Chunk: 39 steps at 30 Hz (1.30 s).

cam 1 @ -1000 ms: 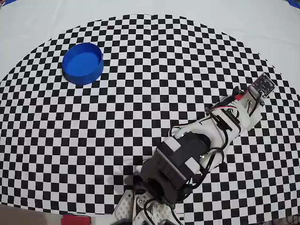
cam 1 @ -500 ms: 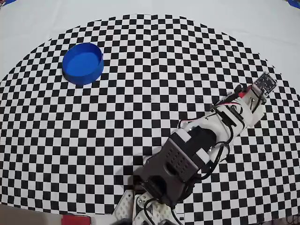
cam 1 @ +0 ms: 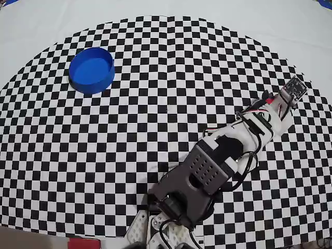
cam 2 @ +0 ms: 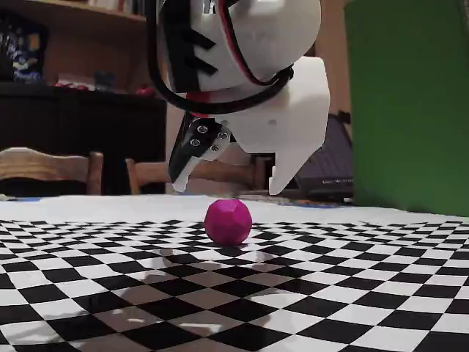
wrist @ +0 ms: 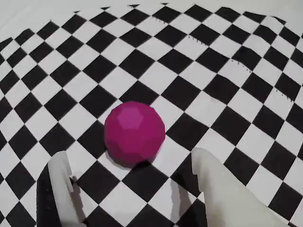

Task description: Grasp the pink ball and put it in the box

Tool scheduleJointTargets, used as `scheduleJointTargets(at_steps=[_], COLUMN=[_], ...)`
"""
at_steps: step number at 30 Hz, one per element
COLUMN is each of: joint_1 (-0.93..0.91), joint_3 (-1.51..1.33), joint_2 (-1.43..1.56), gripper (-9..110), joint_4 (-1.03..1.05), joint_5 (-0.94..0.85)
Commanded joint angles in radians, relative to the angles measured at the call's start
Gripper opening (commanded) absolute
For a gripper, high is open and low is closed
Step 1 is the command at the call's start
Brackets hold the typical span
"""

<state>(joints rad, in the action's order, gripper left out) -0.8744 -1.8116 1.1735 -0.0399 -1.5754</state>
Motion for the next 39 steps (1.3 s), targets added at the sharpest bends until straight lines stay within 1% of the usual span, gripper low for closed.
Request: scheduleJointTargets(at_steps=[1, 20, 39], joint_1=[0.002, -0.008, -0.021], joint_3=[0.067, 0.219, 0.307], joint_2=[-0.005, -0.127, -0.21], gripper=[30, 30, 30], joint_4=[0.029, 0.066, 0.078], joint_5=[0.008, 0.003, 0.005])
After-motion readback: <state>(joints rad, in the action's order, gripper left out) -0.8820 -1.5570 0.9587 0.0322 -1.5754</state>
